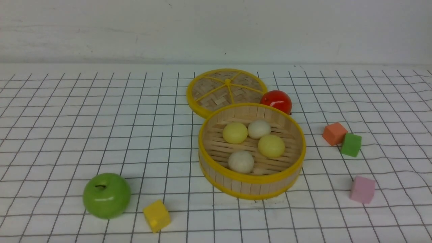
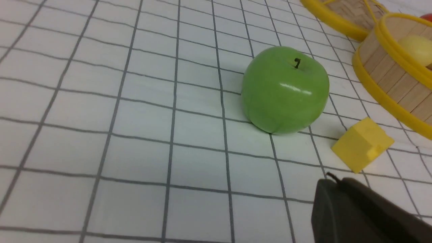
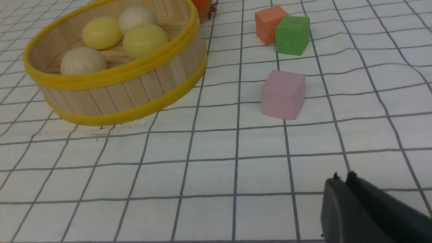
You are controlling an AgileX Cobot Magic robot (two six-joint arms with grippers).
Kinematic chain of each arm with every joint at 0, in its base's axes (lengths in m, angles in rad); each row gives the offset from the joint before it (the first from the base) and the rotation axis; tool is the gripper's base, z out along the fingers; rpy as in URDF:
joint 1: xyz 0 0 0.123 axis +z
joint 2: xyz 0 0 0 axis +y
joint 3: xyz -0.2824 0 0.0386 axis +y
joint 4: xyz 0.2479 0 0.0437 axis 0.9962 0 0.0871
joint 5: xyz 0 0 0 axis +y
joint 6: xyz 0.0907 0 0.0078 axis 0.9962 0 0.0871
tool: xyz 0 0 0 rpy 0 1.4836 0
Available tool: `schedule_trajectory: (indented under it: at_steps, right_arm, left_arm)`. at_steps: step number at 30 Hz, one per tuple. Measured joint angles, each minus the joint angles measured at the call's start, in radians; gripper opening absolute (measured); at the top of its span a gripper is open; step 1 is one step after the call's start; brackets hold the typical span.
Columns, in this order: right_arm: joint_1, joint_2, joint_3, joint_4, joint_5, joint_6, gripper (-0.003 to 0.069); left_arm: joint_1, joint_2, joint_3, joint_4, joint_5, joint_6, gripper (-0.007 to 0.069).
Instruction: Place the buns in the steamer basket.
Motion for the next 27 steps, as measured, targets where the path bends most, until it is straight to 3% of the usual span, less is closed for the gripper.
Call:
schedule_trajectory:
  at_steps: [27]
  right_arm:
    - [0.0,0.0,0.0,0.0,0.0,0.0,0.0053]
  left_arm:
    - [0.002,0.0,0.0,0.0,0.005,-0.04,-0.0013]
